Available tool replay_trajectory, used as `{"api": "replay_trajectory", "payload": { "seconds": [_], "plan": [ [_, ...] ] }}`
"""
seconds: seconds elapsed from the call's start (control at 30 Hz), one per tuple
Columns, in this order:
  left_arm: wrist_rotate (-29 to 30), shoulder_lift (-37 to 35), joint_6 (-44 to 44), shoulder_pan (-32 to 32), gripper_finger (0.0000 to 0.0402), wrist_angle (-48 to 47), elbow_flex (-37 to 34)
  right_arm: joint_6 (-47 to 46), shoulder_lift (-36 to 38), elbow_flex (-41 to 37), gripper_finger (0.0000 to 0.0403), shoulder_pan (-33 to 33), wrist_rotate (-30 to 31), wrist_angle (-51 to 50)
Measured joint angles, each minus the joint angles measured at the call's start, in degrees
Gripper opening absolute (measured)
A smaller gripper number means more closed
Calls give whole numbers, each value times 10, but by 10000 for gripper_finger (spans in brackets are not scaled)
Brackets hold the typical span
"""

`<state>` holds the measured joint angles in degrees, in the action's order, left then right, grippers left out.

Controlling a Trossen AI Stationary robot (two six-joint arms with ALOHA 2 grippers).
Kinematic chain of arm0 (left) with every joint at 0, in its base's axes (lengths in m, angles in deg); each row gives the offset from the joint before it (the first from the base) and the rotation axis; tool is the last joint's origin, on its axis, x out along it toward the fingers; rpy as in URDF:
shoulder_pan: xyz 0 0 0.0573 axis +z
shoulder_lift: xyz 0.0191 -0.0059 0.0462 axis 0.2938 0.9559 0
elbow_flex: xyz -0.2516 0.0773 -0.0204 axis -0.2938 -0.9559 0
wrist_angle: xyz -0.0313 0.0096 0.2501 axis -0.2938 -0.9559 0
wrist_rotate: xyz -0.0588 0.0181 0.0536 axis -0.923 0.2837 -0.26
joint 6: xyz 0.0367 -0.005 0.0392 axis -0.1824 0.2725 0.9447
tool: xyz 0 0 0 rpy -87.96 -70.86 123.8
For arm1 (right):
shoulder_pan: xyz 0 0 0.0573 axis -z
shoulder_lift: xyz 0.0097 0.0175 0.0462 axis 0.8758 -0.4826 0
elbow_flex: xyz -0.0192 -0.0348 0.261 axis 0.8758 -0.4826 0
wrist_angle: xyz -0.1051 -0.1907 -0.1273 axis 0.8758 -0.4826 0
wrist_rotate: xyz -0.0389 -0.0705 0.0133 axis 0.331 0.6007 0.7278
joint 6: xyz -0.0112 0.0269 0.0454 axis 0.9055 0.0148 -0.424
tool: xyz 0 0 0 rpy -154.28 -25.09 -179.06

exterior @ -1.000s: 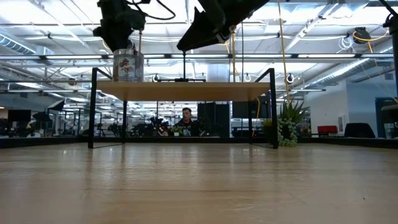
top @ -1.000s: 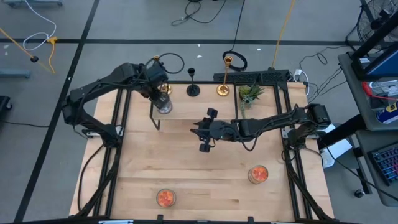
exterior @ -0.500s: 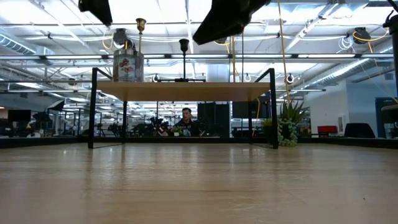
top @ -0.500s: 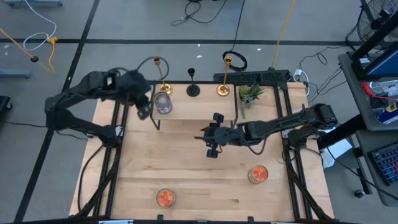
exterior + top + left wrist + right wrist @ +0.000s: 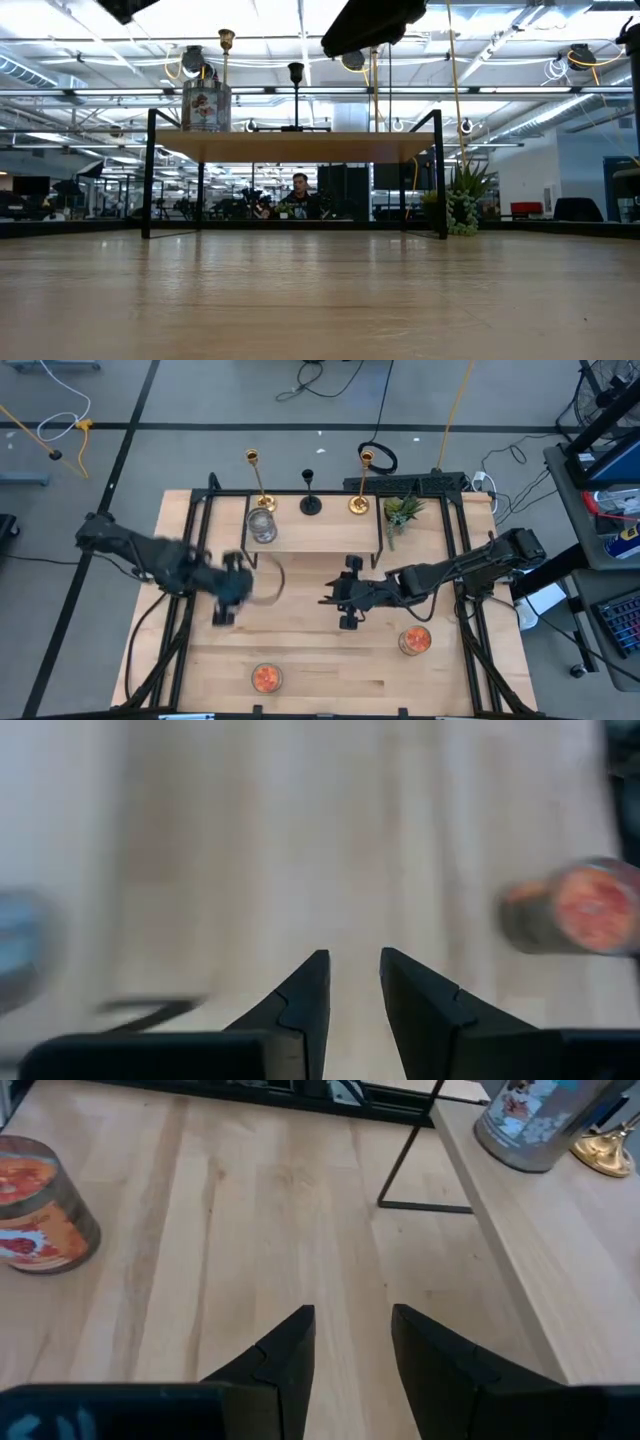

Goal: Pick & Place candle stick holders
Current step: Put the left orange scented candle on the shelf

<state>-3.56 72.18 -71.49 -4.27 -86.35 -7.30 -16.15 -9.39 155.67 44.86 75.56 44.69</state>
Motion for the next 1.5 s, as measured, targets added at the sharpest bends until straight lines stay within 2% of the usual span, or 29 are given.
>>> {"api": "replay_trajectory", "payload": {
  "seconds": [0.17, 0.3, 0.4, 0.5, 0.7, 0.87, 1.17, 1.5],
  "plan": [
    [-28, 22, -25, -90, 97, 182, -107, 0, 0, 0, 130, -3, 0, 2],
    [-51, 62, -60, -130, 97, 278, -154, 0, 0, 0, 130, -3, 0, 3],
    [-62, 99, -104, -145, 97, 299, -162, 0, 0, 0, 130, -2, 1, 3],
    [-72, 131, -113, -146, 97, 318, -162, 0, 0, 0, 130, -2, 1, 3],
    [-131, 161, -144, -141, 97, 391, -161, 0, 0, 0, 130, -2, 2, 3],
    [-126, 162, -194, -140, 97, 395, -161, 5, 0, 0, 130, -2, 2, 3],
    [-78, 162, -261, -159, 97, 351, -161, 19, 0, 0, 130, -2, 2, 3],
    [-53, 164, -300, -186, 97, 383, -161, 35, 0, 0, 130, -2, 2, 2]
  ]
}}
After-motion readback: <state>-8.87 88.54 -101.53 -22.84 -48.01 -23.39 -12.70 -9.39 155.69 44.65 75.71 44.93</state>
